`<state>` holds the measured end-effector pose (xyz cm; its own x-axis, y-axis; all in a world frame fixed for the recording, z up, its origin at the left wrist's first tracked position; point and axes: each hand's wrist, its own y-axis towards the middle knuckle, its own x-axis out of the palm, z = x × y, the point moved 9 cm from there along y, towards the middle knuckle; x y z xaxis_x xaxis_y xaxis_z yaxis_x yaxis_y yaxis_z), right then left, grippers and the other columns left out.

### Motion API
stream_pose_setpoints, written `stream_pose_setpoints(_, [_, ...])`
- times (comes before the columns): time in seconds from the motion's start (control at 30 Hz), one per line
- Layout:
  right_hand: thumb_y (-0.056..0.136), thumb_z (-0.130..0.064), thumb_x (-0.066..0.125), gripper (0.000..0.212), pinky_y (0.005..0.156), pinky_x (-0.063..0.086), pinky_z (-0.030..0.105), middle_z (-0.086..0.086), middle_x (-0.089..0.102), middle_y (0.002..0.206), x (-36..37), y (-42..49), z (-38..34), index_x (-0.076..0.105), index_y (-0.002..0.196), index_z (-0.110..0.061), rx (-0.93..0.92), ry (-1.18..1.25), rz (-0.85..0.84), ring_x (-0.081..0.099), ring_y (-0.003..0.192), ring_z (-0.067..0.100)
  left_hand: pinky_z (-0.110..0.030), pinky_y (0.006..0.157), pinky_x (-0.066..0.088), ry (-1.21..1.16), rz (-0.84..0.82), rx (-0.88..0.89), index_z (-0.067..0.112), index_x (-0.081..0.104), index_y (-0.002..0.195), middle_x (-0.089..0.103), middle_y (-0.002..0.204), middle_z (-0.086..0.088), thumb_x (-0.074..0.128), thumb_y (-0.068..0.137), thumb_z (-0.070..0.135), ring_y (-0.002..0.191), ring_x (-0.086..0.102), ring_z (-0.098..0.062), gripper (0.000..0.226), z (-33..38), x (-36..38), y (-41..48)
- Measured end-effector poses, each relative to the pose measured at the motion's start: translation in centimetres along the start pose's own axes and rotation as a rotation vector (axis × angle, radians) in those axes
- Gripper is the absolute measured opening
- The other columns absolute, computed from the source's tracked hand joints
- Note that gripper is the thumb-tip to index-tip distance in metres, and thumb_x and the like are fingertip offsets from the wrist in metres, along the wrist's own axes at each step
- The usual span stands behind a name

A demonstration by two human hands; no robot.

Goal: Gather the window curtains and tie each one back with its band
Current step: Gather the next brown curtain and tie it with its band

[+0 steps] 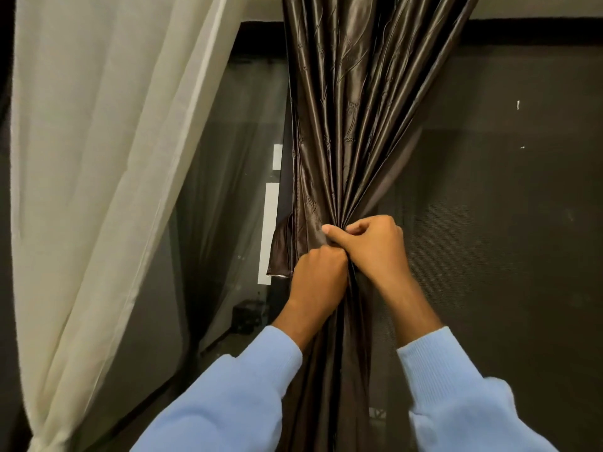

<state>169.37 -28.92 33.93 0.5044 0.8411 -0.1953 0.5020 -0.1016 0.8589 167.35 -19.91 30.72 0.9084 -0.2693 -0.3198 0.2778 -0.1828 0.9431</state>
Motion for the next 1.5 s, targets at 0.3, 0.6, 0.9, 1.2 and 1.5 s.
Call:
stream_pose_setpoints(0.3, [0.078, -0.019, 0.076, 0.024, 0.061, 0.047, 0.031, 0.003, 0.061, 0.066, 0.1, 0.1, -0.8, 0.059, 0.064, -0.009, -0.027, -0.118, 0.094, 0.060, 0.066, 0.021, -0.038, 0.063, 0.048, -0.188, -0.131, -0.103, 0.011, 0.063, 0.079, 0.066, 0.076, -0.010, 0.046, 0.094, 0.025, 0.070, 0.061, -0.030, 0.027, -2.4, -0.6, 0.1])
stream_pose_setpoints(0.6, [0.080, -0.024, 0.080, 0.023, 0.060, 0.043, 0.024, -0.008, 0.057, 0.060, -0.5, -0.5, -1.2, 0.061, 0.067, -0.017, -0.112, -0.097, 0.139, 0.057, 0.059, 0.008, -0.024, 0.052, 0.048, -0.951, 0.001, -0.882, 0.004, 0.072, 0.087, 0.070, 0.076, -0.012, 0.061, 0.092, 0.026, 0.062, 0.065, -0.017, 0.026, -13.0, 0.1, -3.6])
stream_pose_setpoints(0.9, [0.084, -0.017, 0.072, 0.007, 0.069, 0.052, 0.033, 0.000, 0.066, 0.078, -0.2, -1.0, -0.9, 0.069, 0.088, -0.012, -0.137, -0.058, 0.134, 0.062, 0.073, 0.017, -0.023, 0.058, 0.054, -1.511, -0.175, -0.940, 0.012, 0.074, 0.085, 0.074, 0.081, -0.005, 0.077, 0.076, 0.022, 0.062, 0.068, -0.013, 0.014, -7.1, 1.4, -2.2])
stream_pose_setpoints(1.2, [0.084, 0.003, 0.065, 0.019, 0.067, 0.049, 0.018, -0.004, 0.067, 0.079, 0.4, -3.8, 2.1, 0.065, 0.087, -0.015, 0.015, 0.467, 0.261, 0.065, 0.074, 0.004, -0.014, 0.046, 0.038, -1.469, -0.361, -0.944, 0.022, 0.062, 0.068, 0.052, 0.049, 0.008, 0.081, 0.071, 0.035, 0.040, 0.042, -0.004, 0.023, -3.3, 3.4, -0.6])
stream_pose_setpoints(1.5, [0.090, -0.001, 0.063, 0.010, 0.061, 0.052, 0.021, 0.010, 0.072, 0.077, 1.8, -2.6, 3.3, 0.070, 0.090, 0.007, 0.150, 0.646, 0.142, 0.069, 0.066, 0.008, -0.016, 0.037, 0.030, -1.393, -0.252, -0.941, 0.020, 0.053, 0.055, 0.044, 0.046, 0.004, 0.088, 0.057, 0.040, 0.036, 0.034, -0.007, 0.041, -3.9, 3.5, 0.5])
